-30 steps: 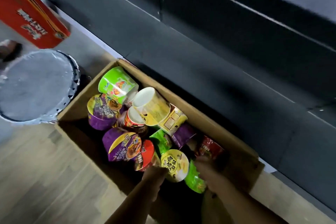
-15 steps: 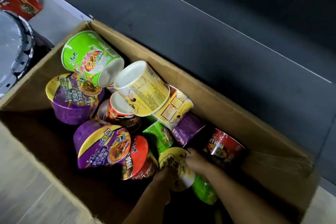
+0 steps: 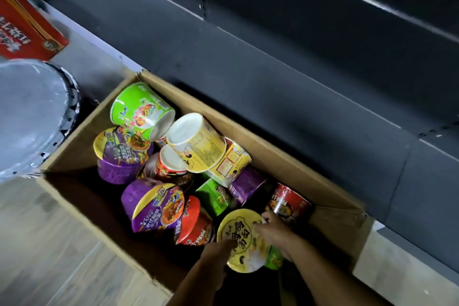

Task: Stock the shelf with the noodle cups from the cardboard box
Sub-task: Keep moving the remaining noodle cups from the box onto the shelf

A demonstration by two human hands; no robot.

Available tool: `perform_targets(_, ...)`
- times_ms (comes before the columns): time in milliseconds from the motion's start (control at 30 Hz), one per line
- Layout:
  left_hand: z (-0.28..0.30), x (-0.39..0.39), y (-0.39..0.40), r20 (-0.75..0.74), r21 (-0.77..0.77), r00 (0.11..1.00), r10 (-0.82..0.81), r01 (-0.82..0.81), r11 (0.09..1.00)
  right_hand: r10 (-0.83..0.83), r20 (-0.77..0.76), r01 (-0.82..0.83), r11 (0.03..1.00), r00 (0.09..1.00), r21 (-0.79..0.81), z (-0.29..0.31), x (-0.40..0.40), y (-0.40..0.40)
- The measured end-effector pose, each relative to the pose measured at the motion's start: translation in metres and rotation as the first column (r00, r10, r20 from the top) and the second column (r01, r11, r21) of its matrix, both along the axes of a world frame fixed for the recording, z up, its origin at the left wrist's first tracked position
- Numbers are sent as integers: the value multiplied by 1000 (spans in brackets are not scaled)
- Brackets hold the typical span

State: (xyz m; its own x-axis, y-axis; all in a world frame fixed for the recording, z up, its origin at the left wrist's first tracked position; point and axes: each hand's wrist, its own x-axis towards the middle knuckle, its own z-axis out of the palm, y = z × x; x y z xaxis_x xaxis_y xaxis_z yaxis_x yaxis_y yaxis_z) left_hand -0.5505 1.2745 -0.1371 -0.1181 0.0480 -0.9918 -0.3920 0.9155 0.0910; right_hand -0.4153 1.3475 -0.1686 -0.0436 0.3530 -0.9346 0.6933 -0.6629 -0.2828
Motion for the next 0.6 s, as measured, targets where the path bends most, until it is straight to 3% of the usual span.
perform_targets(300,154,-17,26,-114,141,967,-229,244,960,-243,-64,248,964,968,95,168,21,5)
perform_targets(467,285,-33,62,-202,441,898,-391,440,782,-356,-134,377,902,925,211,291,19,23)
perform_targets(533,336,-37,67,-288,430,847,-448,532,730,-339,-175,377,883,924,281,332,22,32)
perform_targets(600,379,-44,71,-331,435,850,-410,523,733,-364,-211,416,851,907,322,378,23,42)
